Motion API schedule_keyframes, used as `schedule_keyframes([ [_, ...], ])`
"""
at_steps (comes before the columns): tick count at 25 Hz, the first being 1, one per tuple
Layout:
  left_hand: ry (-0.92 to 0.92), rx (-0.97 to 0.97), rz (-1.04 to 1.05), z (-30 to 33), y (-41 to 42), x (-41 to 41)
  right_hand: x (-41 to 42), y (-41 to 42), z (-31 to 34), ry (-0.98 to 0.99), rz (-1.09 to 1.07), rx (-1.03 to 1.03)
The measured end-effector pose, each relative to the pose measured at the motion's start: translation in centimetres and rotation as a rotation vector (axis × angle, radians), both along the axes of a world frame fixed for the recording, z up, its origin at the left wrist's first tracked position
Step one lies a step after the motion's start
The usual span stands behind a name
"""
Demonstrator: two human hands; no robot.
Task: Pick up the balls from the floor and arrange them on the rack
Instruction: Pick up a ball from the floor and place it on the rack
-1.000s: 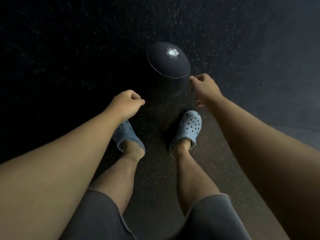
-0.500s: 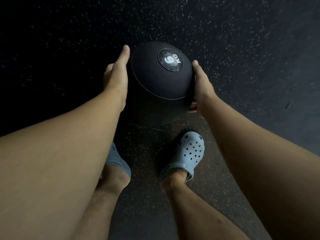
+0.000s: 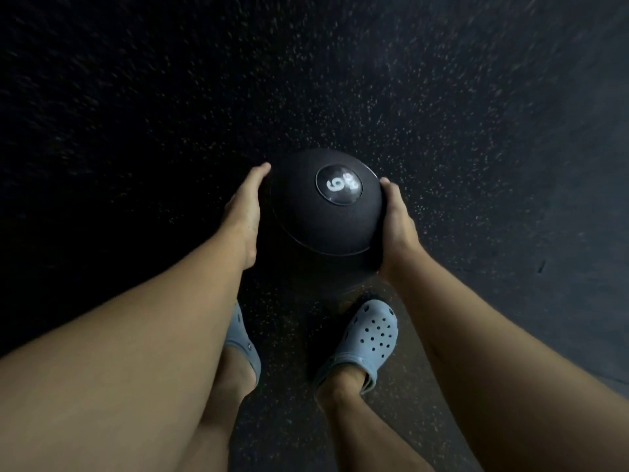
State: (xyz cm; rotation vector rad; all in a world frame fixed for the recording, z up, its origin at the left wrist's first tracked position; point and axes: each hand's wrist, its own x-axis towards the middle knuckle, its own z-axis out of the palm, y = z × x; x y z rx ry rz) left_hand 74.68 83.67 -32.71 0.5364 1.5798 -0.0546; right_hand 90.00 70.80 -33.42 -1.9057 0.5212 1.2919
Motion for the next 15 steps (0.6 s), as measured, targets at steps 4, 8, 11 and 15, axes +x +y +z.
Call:
schedule_keyframes([
  [4, -0.079, 0.028, 0.107, 10.8, 2.4, -0.5, 0.5, 3.4, 11.5, -0.064, 0.076, 0.068],
  [8, -0.221, 0.168, 0.177, 26.2, 8.2, -1.3, 0.3, 10.0, 27.1, -0.144, 0.159, 0.245],
  [11, -0.373, 0.35, 0.268, 39.2, 13.1, -3.5, -1.2, 15.9, 40.1, -0.204, 0.229, 0.38],
  [15, -0.512, 0.658, 0.421, 57.4, 18.0, -8.1, -5.0, 23.1, 58.7, -0.288, 0.304, 0.664],
])
